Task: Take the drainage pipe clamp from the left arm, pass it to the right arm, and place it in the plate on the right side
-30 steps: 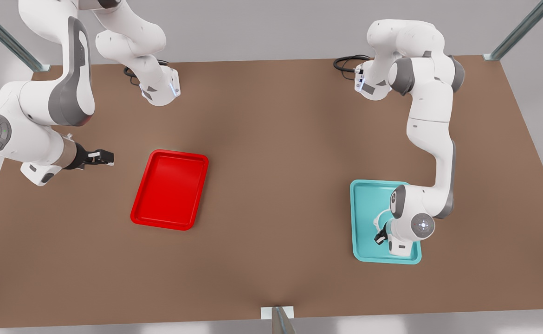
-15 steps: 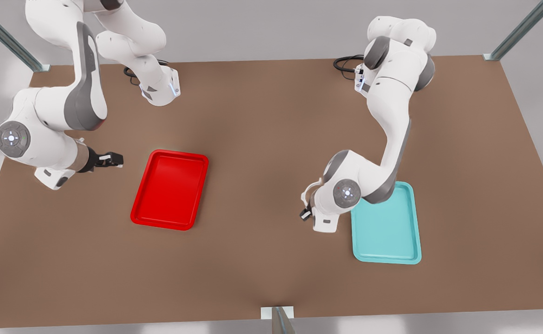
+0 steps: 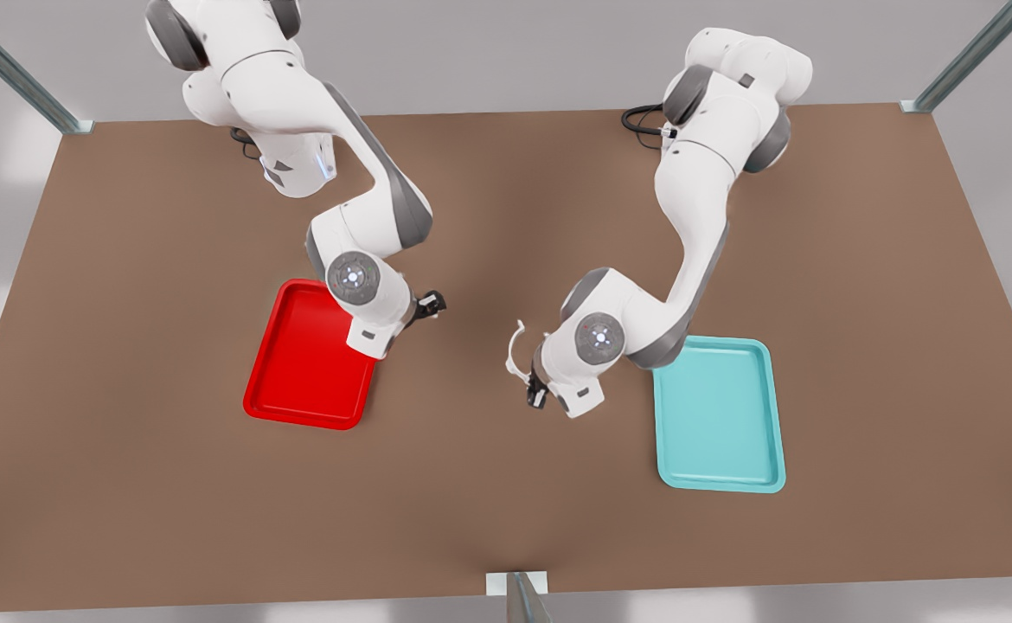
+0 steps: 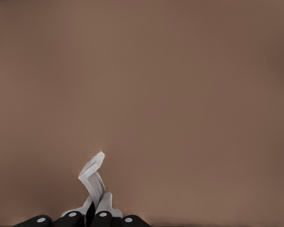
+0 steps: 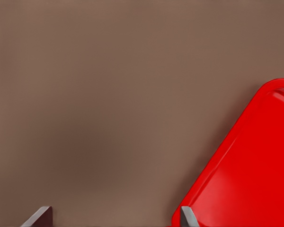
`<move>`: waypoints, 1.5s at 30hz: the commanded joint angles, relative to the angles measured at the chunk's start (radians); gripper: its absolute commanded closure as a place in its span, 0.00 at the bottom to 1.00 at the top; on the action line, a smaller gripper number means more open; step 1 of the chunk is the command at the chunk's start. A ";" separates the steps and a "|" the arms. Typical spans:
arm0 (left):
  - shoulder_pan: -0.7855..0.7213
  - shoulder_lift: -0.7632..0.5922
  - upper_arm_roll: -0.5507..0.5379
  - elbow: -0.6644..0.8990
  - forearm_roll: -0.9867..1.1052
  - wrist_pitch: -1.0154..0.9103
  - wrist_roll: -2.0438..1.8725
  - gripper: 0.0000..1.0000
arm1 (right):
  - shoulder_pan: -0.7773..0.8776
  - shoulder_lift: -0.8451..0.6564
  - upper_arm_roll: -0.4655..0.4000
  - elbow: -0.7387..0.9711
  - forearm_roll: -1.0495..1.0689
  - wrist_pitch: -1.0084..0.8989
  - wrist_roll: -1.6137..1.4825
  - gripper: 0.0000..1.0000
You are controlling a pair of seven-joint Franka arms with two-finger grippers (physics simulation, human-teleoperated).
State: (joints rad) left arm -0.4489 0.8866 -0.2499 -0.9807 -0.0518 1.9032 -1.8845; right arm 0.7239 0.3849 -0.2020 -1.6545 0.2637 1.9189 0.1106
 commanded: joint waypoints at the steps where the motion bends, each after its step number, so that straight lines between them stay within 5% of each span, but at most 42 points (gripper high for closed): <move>1: -0.016 -0.001 0.003 0.000 0.004 0.040 -0.429 0.79 | 0.006 0.022 0.000 0.022 0.103 0.152 0.439 0.00; 11: -0.080 0.009 0.006 0.002 0.000 0.111 -0.426 0.79 | 0.066 0.072 0.003 0.012 0.146 0.407 0.440 0.00; 35: -0.073 0.003 0.011 0.002 -0.002 0.108 -0.432 0.79 | 0.097 0.150 0.007 -0.008 0.143 0.439 0.440 0.04; 40: -0.070 0.002 0.009 0.002 -0.003 0.105 -0.432 0.79 | 0.097 0.150 0.006 -0.007 0.143 0.439 0.431 0.54; 41: -0.070 0.002 0.009 0.002 -0.003 0.111 -0.429 0.34 | 0.097 0.150 0.006 -0.005 0.143 0.439 0.431 0.63; 42: -0.070 0.002 0.009 0.002 -0.003 0.111 -0.429 0.14 | 0.095 0.152 0.006 -0.005 0.143 0.439 0.431 0.72; 43: -0.070 0.000 0.009 0.002 -0.003 0.108 -0.429 0.00 | 0.095 0.152 0.006 -0.002 0.143 0.439 0.432 0.79; 45: -0.065 0.000 0.011 0.002 -0.002 0.102 -0.429 0.00 | 0.095 0.150 0.007 0.001 0.143 0.437 0.443 0.79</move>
State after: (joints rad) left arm -0.5129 0.8874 -0.2405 -0.9797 -0.0396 2.0176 -2.2848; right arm 0.8184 0.5368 -0.1948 -1.6541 0.4159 2.3584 0.4980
